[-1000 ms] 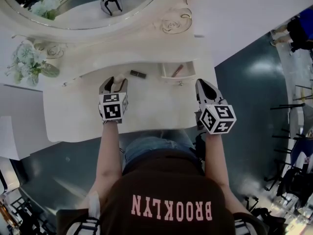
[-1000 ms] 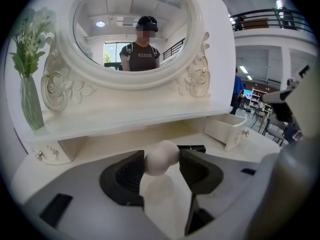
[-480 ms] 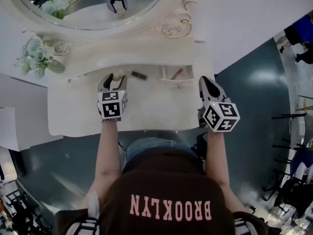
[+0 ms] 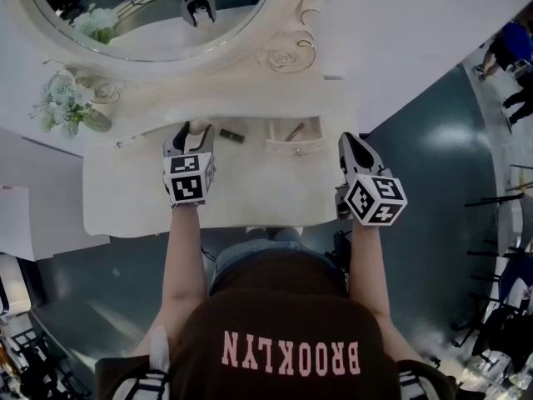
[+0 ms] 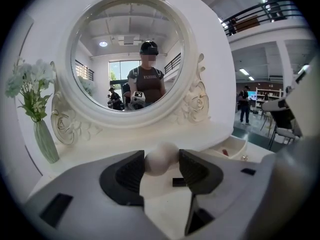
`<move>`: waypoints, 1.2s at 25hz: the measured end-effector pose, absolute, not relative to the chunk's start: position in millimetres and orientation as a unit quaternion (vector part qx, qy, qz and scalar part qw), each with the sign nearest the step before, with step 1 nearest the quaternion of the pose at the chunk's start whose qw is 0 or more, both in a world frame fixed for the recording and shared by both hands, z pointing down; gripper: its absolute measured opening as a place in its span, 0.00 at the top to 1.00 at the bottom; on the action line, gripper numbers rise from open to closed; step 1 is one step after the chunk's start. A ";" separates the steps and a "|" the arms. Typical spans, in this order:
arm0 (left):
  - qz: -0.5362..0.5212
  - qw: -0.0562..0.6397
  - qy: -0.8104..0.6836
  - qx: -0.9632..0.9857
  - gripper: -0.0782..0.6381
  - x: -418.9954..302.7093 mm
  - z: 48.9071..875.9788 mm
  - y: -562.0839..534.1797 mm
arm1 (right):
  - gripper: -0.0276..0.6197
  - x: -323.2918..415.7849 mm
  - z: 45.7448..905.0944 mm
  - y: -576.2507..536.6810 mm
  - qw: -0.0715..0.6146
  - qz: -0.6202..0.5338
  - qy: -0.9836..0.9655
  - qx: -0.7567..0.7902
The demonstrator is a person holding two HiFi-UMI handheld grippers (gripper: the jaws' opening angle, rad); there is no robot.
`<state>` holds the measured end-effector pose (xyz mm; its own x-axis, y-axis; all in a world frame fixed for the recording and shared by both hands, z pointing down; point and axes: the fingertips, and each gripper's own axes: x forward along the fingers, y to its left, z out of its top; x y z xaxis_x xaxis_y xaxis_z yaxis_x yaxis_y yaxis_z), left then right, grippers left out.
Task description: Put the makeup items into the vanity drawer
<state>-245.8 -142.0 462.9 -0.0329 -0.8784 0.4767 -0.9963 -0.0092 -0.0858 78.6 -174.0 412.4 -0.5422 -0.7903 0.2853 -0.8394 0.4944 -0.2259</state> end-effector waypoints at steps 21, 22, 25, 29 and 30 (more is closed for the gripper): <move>0.217 0.123 -0.606 0.756 0.59 -136.6 466.6 -183.6 | 0.96 178.7 424.1 -148.1 0.062 0.188 -0.807 0.556; 0.218 0.123 -0.600 0.760 0.59 -129.8 467.6 -186.2 | 0.96 184.2 424.2 -146.9 0.061 0.189 -0.804 0.561; 0.222 0.122 -0.581 0.774 0.59 -109.3 471.0 -195.4 | 0.96 199.6 424.7 -143.9 0.062 0.190 -0.793 0.576; 0.222 0.121 -0.560 0.789 0.59 -84.5 475.4 -204.1 | 0.96 219.1 426.6 -140.0 0.062 0.191 -0.779 0.593; 0.223 0.121 -0.555 0.792 0.59 -78.6 476.7 -205.1 | 0.96 223.6 427.0 -138.9 0.062 0.191 -0.776 0.597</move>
